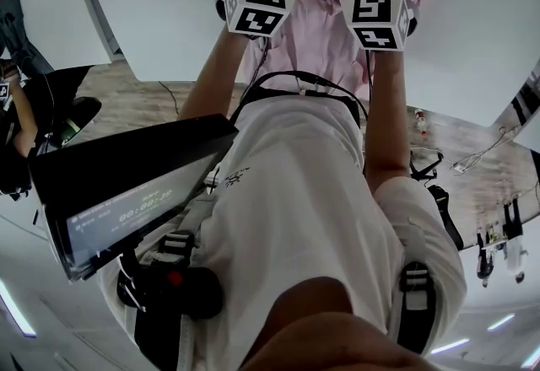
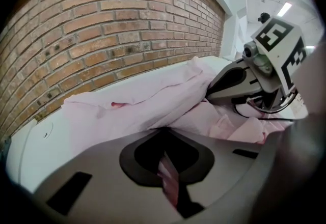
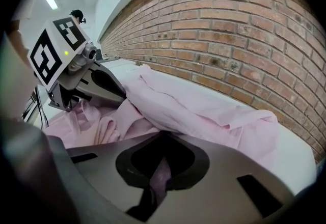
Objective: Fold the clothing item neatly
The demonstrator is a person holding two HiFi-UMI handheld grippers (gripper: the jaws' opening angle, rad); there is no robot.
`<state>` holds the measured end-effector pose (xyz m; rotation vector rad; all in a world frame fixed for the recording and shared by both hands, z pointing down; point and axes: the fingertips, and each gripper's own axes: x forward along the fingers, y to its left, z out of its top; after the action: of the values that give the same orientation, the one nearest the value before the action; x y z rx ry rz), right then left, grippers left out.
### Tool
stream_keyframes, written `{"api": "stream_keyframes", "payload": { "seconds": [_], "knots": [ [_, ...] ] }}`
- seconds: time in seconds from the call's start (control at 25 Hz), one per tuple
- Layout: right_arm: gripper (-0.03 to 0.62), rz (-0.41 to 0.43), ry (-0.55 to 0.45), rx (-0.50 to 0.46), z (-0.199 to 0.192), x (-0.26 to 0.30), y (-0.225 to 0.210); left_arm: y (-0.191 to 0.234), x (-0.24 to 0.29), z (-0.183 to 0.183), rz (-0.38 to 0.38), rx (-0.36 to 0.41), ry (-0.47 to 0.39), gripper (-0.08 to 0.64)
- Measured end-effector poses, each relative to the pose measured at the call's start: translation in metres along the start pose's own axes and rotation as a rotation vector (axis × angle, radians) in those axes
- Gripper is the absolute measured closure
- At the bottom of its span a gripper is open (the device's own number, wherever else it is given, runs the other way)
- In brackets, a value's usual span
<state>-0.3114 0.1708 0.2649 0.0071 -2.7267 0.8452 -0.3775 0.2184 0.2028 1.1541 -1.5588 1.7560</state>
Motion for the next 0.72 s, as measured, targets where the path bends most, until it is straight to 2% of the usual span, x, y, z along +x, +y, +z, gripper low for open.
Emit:
{"api": "stream_keyframes", "payload": {
  "seconds": [0.24, 0.4, 0.52, 0.64, 0.72],
  "knots": [
    [0.588, -0.01, -0.013, -0.015, 0.003, -0.002, -0.001, 0.001, -0.006, 0.004, 0.0, 0.052, 0.0, 0.551],
    [0.588, 0.025, -0.078, 0.041, 0.009, -0.02, 0.003, 0.0, -0.03, 0.006, -0.013, 0.078, -0.023, 0.55],
    [0.588, 0.055, -0.039, 0.04, -0.01, -0.034, 0.01, -0.009, -0.047, -0.024, -0.053, 0.097, 0.053, 0.549],
    [0.588, 0.062, 0.053, 0.032, -0.048, -0.039, 0.009, -0.014, -0.051, -0.07, -0.075, 0.119, 0.154, 0.549],
    [0.588, 0.058, 0.097, 0.041, -0.072, -0.035, 0.003, -0.013, -0.047, -0.092, -0.076, 0.125, 0.19, 0.55]
  ]
}}
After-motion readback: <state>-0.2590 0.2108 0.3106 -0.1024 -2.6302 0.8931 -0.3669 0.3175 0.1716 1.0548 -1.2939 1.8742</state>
